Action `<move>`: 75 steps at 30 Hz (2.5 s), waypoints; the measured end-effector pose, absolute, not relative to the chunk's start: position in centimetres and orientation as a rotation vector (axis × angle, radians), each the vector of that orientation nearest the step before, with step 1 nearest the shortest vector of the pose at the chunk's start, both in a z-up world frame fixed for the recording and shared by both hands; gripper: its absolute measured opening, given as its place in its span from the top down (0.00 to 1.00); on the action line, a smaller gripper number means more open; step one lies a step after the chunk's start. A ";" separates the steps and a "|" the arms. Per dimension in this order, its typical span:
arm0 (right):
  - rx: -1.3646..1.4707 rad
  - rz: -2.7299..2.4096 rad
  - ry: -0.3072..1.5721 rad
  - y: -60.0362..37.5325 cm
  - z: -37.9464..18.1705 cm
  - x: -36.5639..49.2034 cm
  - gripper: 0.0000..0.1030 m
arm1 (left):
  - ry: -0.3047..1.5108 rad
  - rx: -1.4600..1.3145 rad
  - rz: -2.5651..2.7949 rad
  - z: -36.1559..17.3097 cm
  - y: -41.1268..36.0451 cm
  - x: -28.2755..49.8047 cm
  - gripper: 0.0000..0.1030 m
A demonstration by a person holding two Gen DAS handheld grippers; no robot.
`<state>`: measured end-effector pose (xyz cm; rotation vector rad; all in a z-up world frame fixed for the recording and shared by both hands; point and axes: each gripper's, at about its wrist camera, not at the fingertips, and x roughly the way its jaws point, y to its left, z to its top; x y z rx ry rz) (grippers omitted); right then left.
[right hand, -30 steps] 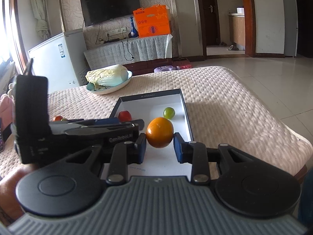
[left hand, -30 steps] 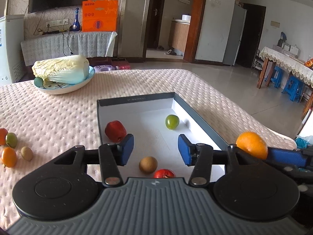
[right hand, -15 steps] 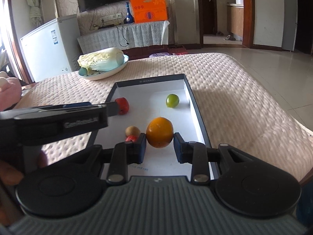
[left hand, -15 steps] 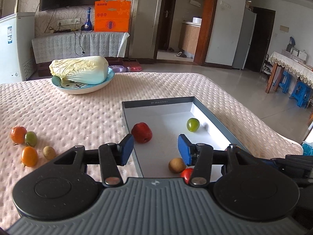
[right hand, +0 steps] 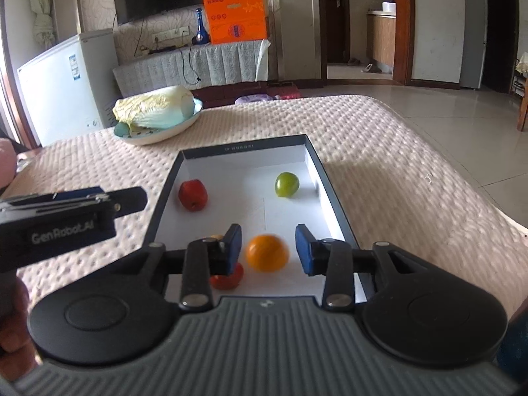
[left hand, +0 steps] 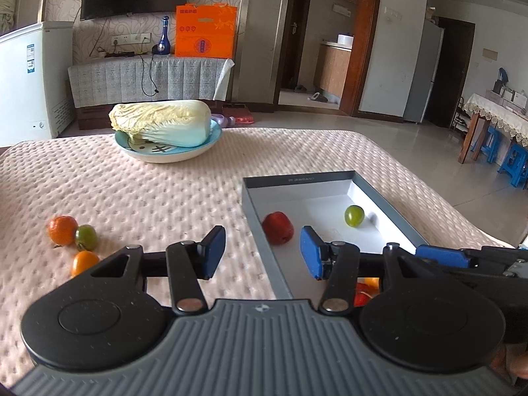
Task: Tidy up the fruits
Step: 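Move both open grippers back to the remaining fruits, then grasp an orange tangerine with the left gripper while the right gripper grasps a brown kiwi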
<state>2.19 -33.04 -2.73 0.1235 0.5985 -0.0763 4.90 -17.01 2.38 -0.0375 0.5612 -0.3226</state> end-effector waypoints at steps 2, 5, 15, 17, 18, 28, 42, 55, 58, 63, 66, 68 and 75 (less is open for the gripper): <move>0.128 -0.080 0.577 -32.7 -2.4 2.1 0.62 | 0.561 -0.043 -0.309 2.4 -16.1 5.0 0.45; 0.120 -0.079 0.545 -31.8 -1.9 1.9 0.62 | 0.561 -0.054 -0.288 2.6 -14.9 5.0 0.45; 0.095 0.031 0.506 -27.1 -1.1 2.3 0.62 | 0.548 -0.079 -0.237 3.0 -11.1 5.2 0.45; 0.076 0.063 0.499 -25.9 -1.0 2.4 0.62 | 0.548 -0.082 -0.230 3.1 -10.4 5.2 0.45; 0.064 0.077 0.497 -25.2 -1.0 2.4 0.62 | 0.547 -0.082 -0.226 3.1 -10.1 5.2 0.45; 0.016 0.171 0.519 -20.6 -1.6 3.1 0.62 | 0.544 -0.087 -0.172 3.2 -6.5 5.1 0.45; -0.031 0.238 0.563 -15.8 -3.1 4.1 0.62 | 0.546 -0.122 -0.029 2.9 1.2 5.3 0.45; -0.056 0.225 0.584 -13.1 -4.8 7.0 0.63 | 0.581 -0.160 0.020 1.9 5.3 5.6 0.45; -0.032 0.200 0.606 -13.5 -5.4 8.1 0.63 | 0.588 -0.169 0.014 1.7 5.5 5.8 0.45; -0.038 0.209 0.662 -13.0 -6.8 9.9 0.63 | 0.586 -0.171 0.003 1.6 5.4 5.7 0.45; -0.038 0.215 0.665 -12.7 -7.0 10.5 0.63 | 0.591 -0.169 -0.006 1.5 5.2 5.9 0.45; -0.045 0.216 0.665 -12.5 -7.0 10.9 0.63 | 0.594 -0.166 -0.010 1.4 5.1 5.9 0.45; -0.043 0.228 0.659 -12.6 -7.1 11.5 0.76 | 0.619 -0.130 -0.036 0.7 4.2 6.2 0.45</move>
